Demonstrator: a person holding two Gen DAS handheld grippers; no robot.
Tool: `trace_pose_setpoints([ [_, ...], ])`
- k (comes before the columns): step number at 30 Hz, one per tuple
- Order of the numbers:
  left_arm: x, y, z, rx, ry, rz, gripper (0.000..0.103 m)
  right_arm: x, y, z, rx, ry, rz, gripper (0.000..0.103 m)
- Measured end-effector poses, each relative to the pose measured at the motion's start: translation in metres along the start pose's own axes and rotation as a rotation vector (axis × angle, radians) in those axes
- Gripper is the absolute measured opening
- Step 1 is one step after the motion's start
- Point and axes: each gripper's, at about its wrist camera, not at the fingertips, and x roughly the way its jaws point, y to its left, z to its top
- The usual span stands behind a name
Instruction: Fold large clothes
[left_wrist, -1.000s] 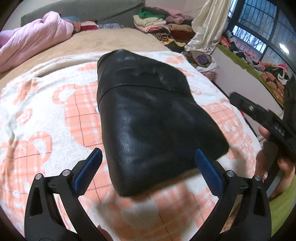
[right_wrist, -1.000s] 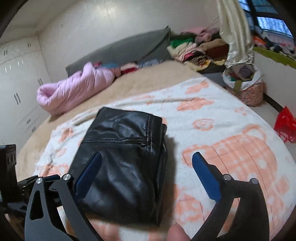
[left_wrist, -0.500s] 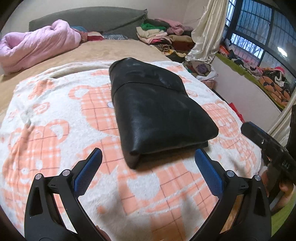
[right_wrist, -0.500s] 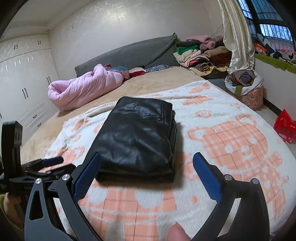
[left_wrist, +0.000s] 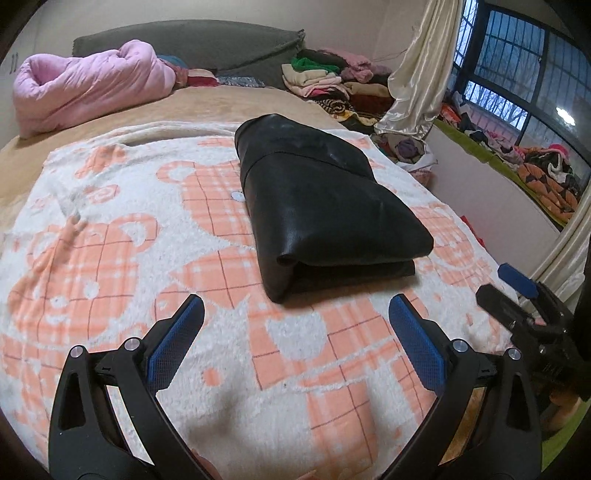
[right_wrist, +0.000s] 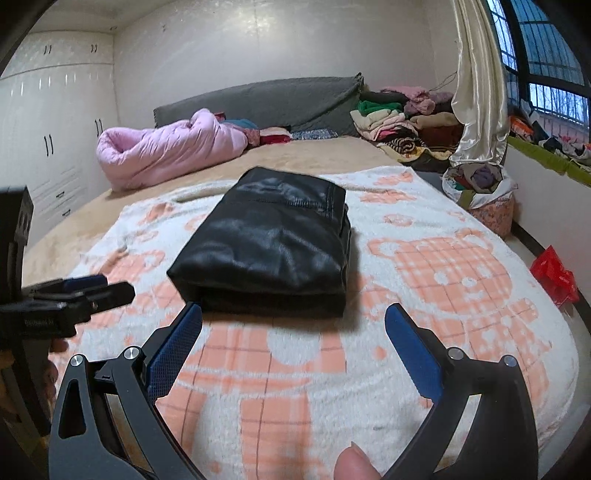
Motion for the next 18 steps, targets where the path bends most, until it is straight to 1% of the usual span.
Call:
trace_pose_setpoints([
  [7,-0.0009,-0.0021,-0.0053,-0.002,0.014,0.015,0.094,0.0067,-0.0027,-0.0089,0.019,0.060,-0.016,0.099],
  [18,-0.0035,0.0011,-0.0073,-0.011,0.020,0.034,0.094,0.0096,-0.0077,-0.0109,0.030,0.085,-0.026,0.099],
])
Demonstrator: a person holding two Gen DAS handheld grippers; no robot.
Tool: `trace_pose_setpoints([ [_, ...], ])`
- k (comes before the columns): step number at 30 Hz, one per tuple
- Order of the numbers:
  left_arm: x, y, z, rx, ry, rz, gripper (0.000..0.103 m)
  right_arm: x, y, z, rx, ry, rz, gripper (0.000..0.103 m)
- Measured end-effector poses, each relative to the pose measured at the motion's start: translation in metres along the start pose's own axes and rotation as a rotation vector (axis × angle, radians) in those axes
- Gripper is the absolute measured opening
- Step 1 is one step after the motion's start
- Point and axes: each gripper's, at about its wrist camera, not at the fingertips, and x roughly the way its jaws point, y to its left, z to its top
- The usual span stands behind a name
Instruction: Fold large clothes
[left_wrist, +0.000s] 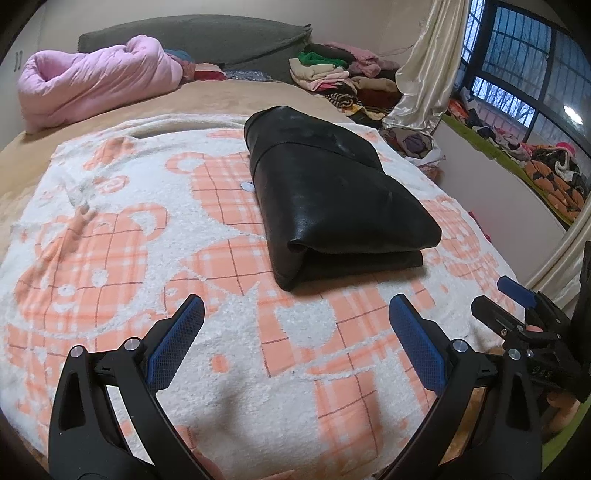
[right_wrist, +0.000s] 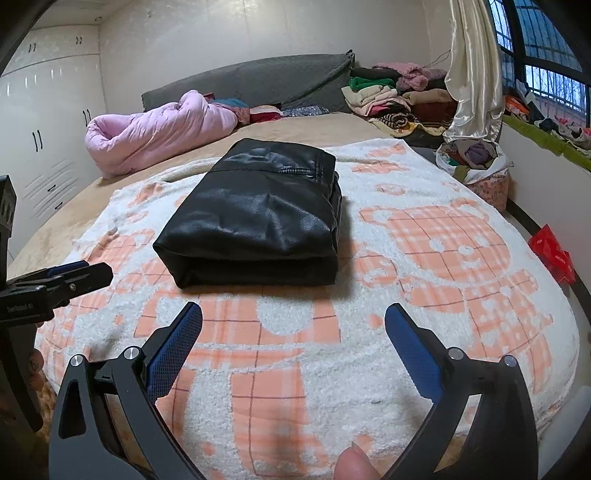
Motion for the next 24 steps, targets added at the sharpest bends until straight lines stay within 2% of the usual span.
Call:
trace_pose_setpoints([
  [24,-0.0014,0.0012,-0.0007,0.003,-0.001,0.032,0.094,-0.0007,0.0016,0.0002,-0.008,0.001,-0.007,0.099],
])
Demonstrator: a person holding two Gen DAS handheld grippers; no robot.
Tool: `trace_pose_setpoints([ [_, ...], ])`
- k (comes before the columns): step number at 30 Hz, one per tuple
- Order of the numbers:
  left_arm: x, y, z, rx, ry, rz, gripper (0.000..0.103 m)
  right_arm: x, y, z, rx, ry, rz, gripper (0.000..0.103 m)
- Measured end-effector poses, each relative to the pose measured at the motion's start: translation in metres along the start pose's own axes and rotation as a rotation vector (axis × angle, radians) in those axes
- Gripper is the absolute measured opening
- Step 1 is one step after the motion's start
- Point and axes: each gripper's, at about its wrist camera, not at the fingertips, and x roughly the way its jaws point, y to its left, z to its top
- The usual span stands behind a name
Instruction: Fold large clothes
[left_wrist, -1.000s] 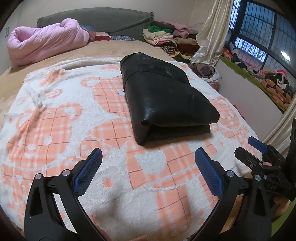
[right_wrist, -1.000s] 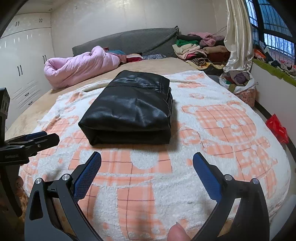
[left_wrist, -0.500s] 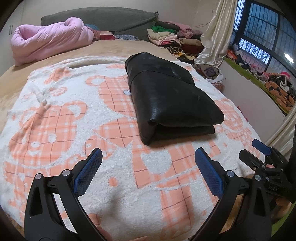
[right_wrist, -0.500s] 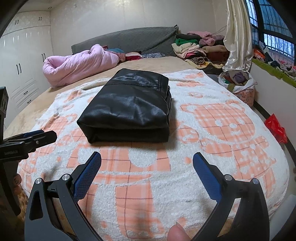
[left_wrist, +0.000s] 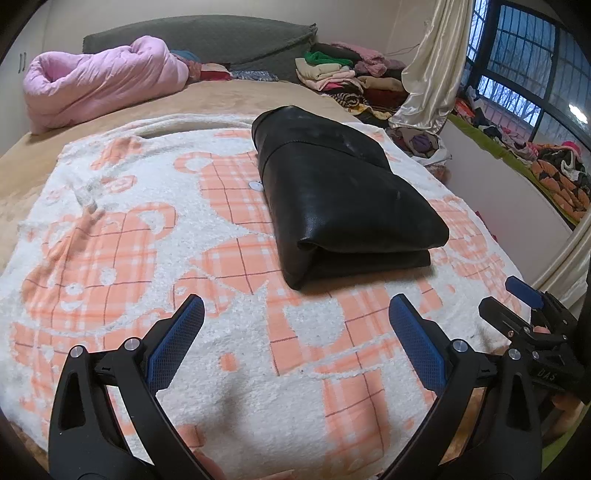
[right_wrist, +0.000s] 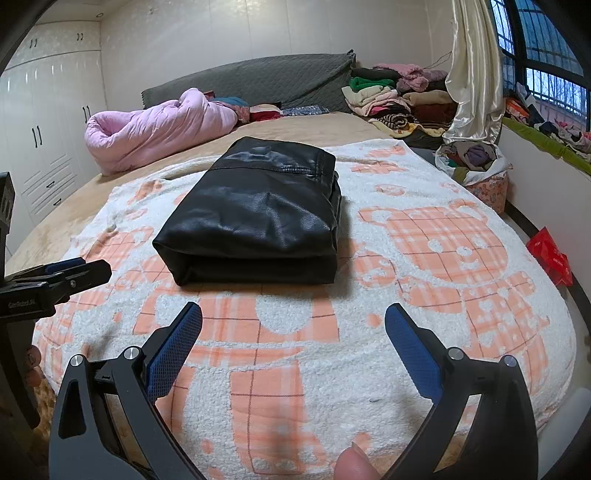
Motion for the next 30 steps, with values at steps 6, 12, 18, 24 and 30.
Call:
trace_pose_setpoints([
  [6,-0.0012,-0.0003,0.0009,0.001,-0.001,-0.003,0.094,0.0000,-0.0001,0.0000,-0.002,-0.001,-0.004,0.099],
  [12,-0.0014,-0.0006,0.0013,0.005,-0.001,0.002,0.094,-0.0003,-0.0001,0.0001,-0.003,-0.002,-0.003,0.099],
  [18,-0.0020,-0.0004,0.0009,0.007,-0.001,0.007,0.094,-0.0003,0.0006,0.0000,-0.004,-0.001,-0.005,0.099],
  [24,-0.0020,-0.0009,0.0013,0.008,0.001,0.007,0.094,-0.0009,0.0004,0.0004,-0.008,-0.003,-0.003,0.099],
  [30,-0.0021,0.0002,0.0009,0.010,0.000,0.008,0.094,-0.0023,0.0004,0.0009,-0.019,-0.009,-0.009,0.099],
])
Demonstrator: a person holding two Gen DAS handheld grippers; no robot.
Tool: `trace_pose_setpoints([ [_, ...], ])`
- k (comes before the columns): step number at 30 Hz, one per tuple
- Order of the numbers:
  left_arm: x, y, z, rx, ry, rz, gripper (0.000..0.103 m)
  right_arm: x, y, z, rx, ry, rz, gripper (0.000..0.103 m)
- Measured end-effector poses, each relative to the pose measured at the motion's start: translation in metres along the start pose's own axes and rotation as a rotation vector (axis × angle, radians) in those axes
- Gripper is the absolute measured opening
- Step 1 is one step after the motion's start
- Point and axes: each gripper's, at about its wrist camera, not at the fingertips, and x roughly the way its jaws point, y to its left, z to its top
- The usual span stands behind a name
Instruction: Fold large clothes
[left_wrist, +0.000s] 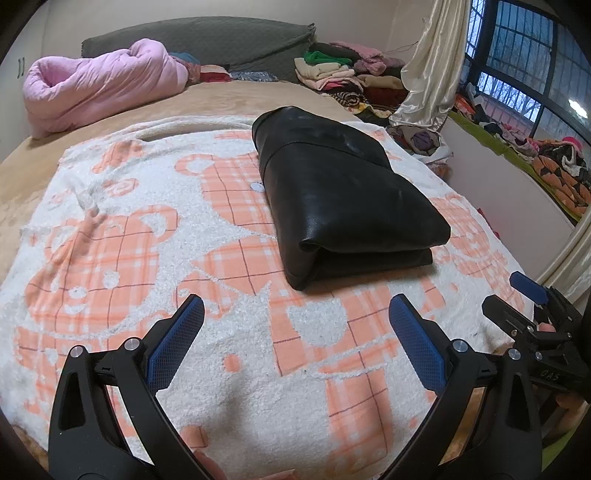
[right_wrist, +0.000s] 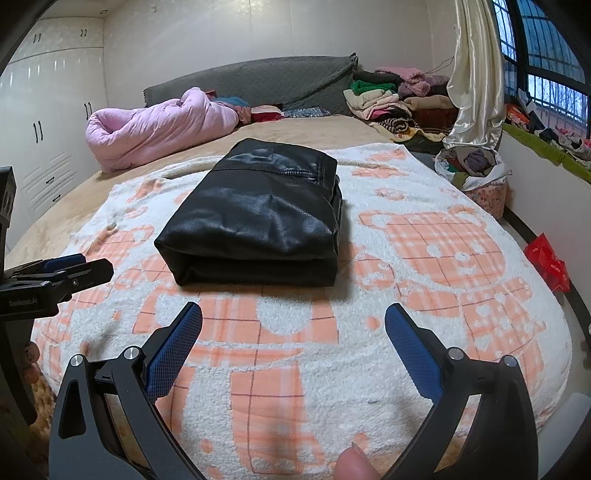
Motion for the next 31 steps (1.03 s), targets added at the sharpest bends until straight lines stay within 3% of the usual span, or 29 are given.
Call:
trace_pose_setpoints([
  [11,0.002,0.005,0.001,-0.002,0.021,-0.002,0.094,-0.007,0.000,0.002,-0.010,-0.022,-0.029,0.099],
  [15,0.005,0.009,0.000,-0.016,0.047,0.024,0.094,-0.019,-0.011,0.004,0.011,-0.050,-0.090,0.099],
  [19,0.003,0.017,0.000,-0.032,0.022,0.034,0.094,-0.033,-0.036,0.003,0.064,-0.070,-0.156,0.099],
  [25,0.008,0.053,0.010,-0.134,0.052,0.082,0.094,-0.062,-0.122,-0.018,0.235,-0.068,-0.337,0.099],
  [28,0.007,0.096,0.020,-0.196,0.064,0.115,0.094,-0.081,-0.191,-0.046,0.351,-0.037,-0.498,0.099],
  [31,-0.003,0.159,0.029,-0.244,0.058,0.212,0.094,-0.106,-0.285,-0.099,0.523,0.053,-0.739,0.099],
])
